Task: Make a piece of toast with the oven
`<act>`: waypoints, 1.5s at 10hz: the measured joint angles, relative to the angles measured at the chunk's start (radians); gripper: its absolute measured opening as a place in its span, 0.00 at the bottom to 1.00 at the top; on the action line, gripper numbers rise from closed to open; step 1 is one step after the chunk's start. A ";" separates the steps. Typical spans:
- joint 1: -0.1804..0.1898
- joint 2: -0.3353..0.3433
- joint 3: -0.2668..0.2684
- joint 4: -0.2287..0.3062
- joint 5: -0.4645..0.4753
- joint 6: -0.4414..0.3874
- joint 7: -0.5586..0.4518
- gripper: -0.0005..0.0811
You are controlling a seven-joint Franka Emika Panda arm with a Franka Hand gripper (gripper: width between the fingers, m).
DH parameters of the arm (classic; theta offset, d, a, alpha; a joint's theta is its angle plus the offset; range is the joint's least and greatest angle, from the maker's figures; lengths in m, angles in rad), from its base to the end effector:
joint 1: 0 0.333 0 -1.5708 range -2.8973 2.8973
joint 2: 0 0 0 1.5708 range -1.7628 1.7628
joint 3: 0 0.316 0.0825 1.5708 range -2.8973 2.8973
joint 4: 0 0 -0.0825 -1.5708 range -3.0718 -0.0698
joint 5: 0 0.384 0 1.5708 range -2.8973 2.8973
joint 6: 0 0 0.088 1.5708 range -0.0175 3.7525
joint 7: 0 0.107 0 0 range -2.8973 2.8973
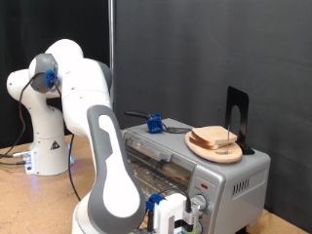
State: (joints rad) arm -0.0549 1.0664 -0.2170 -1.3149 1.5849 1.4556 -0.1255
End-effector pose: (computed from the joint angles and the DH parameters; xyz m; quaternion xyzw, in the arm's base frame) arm 0.6995 -0.0336 0.1272 -0.6856 0.2797 0.1965 0.6427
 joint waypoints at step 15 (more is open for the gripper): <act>0.008 -0.048 0.003 -0.082 0.052 0.018 -0.480 0.13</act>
State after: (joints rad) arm -0.0466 1.0186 -0.2136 -1.3973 1.6367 1.4739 -0.6056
